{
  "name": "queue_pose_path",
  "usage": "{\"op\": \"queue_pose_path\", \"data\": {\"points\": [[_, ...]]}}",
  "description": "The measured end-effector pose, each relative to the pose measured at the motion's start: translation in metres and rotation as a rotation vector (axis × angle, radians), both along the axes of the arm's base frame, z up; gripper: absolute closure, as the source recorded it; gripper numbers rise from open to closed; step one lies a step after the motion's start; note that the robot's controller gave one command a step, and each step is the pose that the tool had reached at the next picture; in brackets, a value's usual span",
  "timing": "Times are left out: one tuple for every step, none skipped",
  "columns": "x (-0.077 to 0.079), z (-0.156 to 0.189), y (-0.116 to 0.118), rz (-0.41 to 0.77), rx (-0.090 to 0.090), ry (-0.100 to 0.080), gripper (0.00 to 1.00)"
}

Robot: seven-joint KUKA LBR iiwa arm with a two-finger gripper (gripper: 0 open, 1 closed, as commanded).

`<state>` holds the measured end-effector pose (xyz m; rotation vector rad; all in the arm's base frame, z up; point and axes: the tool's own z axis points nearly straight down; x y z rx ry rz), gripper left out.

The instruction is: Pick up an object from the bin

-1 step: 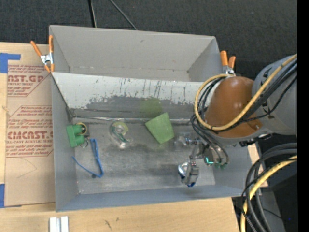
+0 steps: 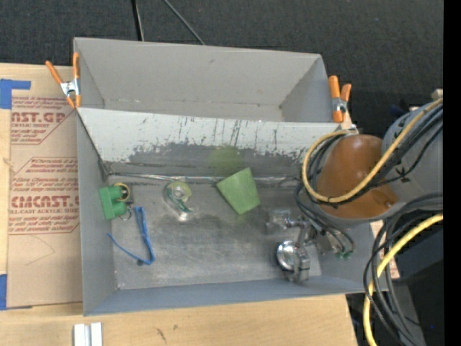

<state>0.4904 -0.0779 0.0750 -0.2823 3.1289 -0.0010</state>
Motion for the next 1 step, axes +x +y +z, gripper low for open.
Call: {"op": "queue_pose_path", "data": {"points": [[-0.0040, -0.0038, -0.0552, 0.164, -0.002, -0.011, 0.00]]}}
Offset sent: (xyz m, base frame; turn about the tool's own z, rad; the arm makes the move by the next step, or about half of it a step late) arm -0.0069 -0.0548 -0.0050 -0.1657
